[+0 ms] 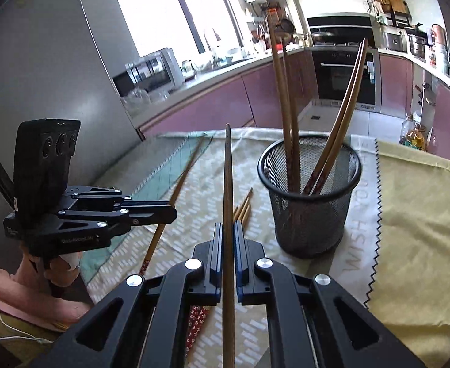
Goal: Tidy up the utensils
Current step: 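Lift the held chopsticks upright with both tools and carry them over the mesh cup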
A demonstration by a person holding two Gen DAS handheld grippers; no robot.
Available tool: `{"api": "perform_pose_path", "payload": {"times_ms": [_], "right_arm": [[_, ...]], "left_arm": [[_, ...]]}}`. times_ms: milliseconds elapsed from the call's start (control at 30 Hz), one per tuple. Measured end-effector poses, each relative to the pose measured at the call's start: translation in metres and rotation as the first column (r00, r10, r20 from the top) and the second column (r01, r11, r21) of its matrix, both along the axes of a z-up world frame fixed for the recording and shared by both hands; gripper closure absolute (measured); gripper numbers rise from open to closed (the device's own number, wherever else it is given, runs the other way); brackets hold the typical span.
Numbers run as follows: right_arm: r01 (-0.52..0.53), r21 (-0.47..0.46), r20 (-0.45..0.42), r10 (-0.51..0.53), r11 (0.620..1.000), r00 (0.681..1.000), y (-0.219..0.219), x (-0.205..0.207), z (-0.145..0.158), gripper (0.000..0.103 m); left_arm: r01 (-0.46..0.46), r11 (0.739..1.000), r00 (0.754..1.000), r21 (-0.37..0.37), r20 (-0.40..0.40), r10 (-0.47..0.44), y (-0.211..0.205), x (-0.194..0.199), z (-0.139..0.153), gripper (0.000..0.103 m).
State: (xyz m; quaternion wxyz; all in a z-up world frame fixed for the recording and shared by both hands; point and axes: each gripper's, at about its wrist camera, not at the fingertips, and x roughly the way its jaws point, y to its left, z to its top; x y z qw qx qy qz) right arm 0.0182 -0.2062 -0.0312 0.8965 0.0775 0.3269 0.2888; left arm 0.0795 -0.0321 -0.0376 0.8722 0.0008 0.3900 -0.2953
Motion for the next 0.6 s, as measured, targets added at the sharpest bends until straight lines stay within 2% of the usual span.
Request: {"api": "perform_pose_path", "payload": {"times_ms": [167, 400, 600], "right_arm": [[-0.02, 0.057, 0.012, 0.019, 0.998, 1.0, -0.005, 0.001, 0.005, 0.097], [-0.089, 0.125, 0.002, 0.09, 0.988, 0.996, 0.0, -0.002, 0.001, 0.097], [-0.14, 0.115, -0.012, 0.142, 0.983, 0.99, 0.012, -0.005, -0.005, 0.097]], "left_arm": [[0.011, 1.0, 1.0, -0.03, 0.029, -0.01, -0.002, -0.002, 0.017, 0.096], [0.024, 0.999, 0.999, -0.04, 0.031, -0.023, -0.008, -0.005, 0.024, 0.096], [0.037, 0.998, 0.999, -0.05, 0.037, -0.035, -0.013, -0.003, 0.028, 0.096]]}}
